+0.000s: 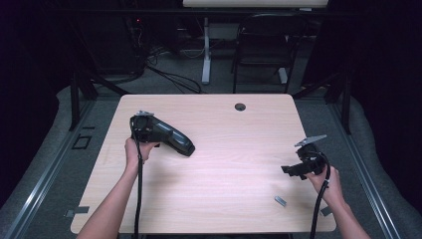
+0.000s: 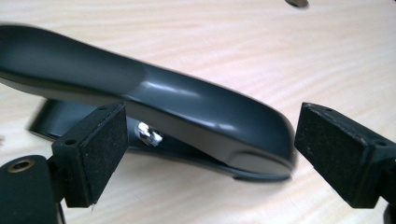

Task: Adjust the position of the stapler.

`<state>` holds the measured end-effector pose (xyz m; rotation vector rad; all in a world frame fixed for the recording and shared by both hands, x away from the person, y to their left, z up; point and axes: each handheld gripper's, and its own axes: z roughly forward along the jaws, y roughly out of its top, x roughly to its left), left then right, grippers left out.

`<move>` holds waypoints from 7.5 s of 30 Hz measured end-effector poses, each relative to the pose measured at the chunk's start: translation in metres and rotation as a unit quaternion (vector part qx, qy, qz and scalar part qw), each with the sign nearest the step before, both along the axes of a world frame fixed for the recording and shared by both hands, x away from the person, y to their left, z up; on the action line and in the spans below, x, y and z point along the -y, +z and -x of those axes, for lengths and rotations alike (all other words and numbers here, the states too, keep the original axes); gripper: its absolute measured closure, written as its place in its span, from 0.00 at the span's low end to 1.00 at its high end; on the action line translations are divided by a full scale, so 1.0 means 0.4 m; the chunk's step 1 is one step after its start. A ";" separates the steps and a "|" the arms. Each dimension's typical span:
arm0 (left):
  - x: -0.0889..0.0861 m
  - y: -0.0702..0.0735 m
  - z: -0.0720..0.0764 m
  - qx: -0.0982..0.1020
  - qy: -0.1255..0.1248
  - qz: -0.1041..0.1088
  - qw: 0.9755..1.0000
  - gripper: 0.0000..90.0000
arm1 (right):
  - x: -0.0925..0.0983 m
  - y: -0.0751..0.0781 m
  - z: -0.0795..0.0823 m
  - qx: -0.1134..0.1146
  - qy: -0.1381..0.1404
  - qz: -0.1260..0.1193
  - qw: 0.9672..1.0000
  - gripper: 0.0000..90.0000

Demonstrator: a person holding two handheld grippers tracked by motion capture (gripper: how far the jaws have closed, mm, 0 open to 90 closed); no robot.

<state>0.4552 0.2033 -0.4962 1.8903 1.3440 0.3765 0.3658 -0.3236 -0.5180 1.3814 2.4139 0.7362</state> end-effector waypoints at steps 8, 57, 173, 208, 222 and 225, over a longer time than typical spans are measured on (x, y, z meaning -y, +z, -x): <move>-0.077 0.031 -0.031 0.030 0.045 0.012 0.998 0.33 | 0.000 0.001 0.001 0.001 0.000 -0.002 1.000 0.14; -0.201 0.001 -0.228 0.000 -0.021 -0.152 0.988 1.00 | -0.027 -0.003 0.003 -0.007 0.039 0.013 0.999 0.14; 0.318 -0.058 0.076 -0.074 -0.205 -0.032 0.975 1.00 | -0.561 -0.035 0.043 0.005 0.192 -0.037 0.981 1.00; 0.239 -0.020 0.202 -0.034 -0.195 -0.029 0.980 0.89 | -0.301 0.099 -0.180 0.100 0.045 -0.046 0.993 1.00; 0.276 -0.066 0.266 -0.056 -0.221 -0.032 0.973 0.30 | -0.361 0.084 -0.298 0.073 0.042 -0.014 0.996 1.00; 0.296 -0.082 0.258 -0.050 -0.219 -0.046 0.973 0.32 | -0.368 0.080 -0.306 0.069 0.041 -0.011 0.997 1.00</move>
